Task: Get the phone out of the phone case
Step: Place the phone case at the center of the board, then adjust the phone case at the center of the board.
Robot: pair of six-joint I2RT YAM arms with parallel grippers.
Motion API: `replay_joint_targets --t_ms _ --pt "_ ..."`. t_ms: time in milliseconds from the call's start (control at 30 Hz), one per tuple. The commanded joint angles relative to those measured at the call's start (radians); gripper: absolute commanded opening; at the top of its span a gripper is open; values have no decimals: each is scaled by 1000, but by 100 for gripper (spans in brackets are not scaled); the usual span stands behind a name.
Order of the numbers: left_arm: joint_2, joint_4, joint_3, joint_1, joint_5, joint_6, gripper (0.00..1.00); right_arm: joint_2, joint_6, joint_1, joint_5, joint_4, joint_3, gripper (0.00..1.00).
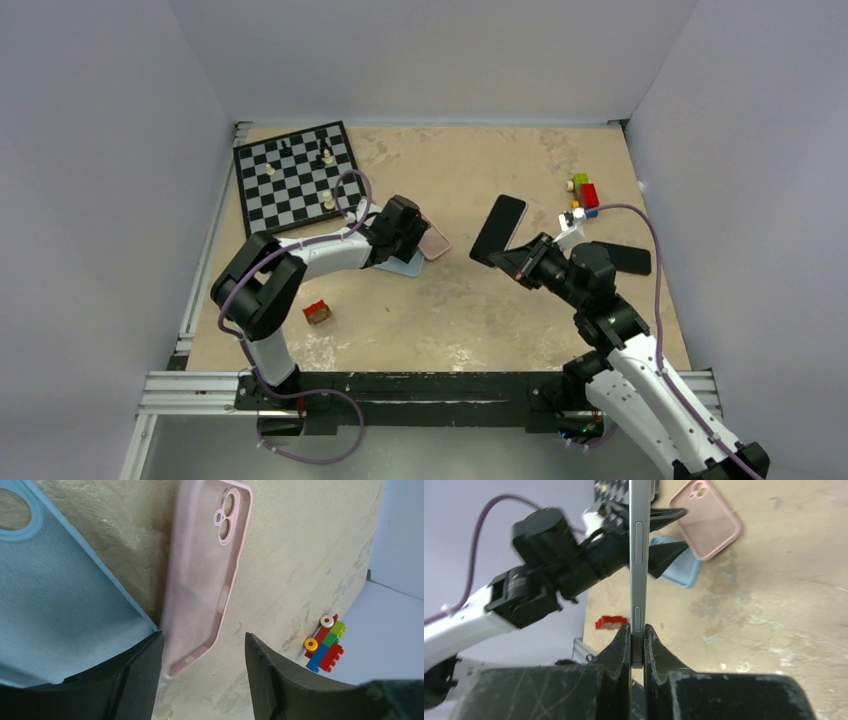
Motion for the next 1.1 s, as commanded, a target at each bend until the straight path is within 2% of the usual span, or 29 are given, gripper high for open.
replay_joint_targets --t_ms 0,100,200,333,400,533,633,900,1067 --pt "-38 17 25 0 30 4 68 9 -3 -91 5 33 -10 0" --pt "-64 58 18 3 66 38 80 12 -18 -141 51 -23 -5 0" --pt "-90 59 22 10 125 56 87 34 -31 -186 86 -95 18 0" --pt "-130 65 27 12 159 84 89 44 -43 -209 106 -128 35 0" --pt "-137 38 30 19 168 85 88 42 -40 -211 106 -131 46 0" --pt "-152 -17 29 23 86 125 87 32 -26 -211 97 -134 66 0" --pt "-131 0 35 41 46 172 86 22 -18 -211 82 -131 67 0" --pt "-60 -41 65 76 -30 242 74 -48 -18 -211 102 -174 51 0" --pt "-6 -45 78 77 -28 220 65 -60 -26 -211 104 -186 63 0"
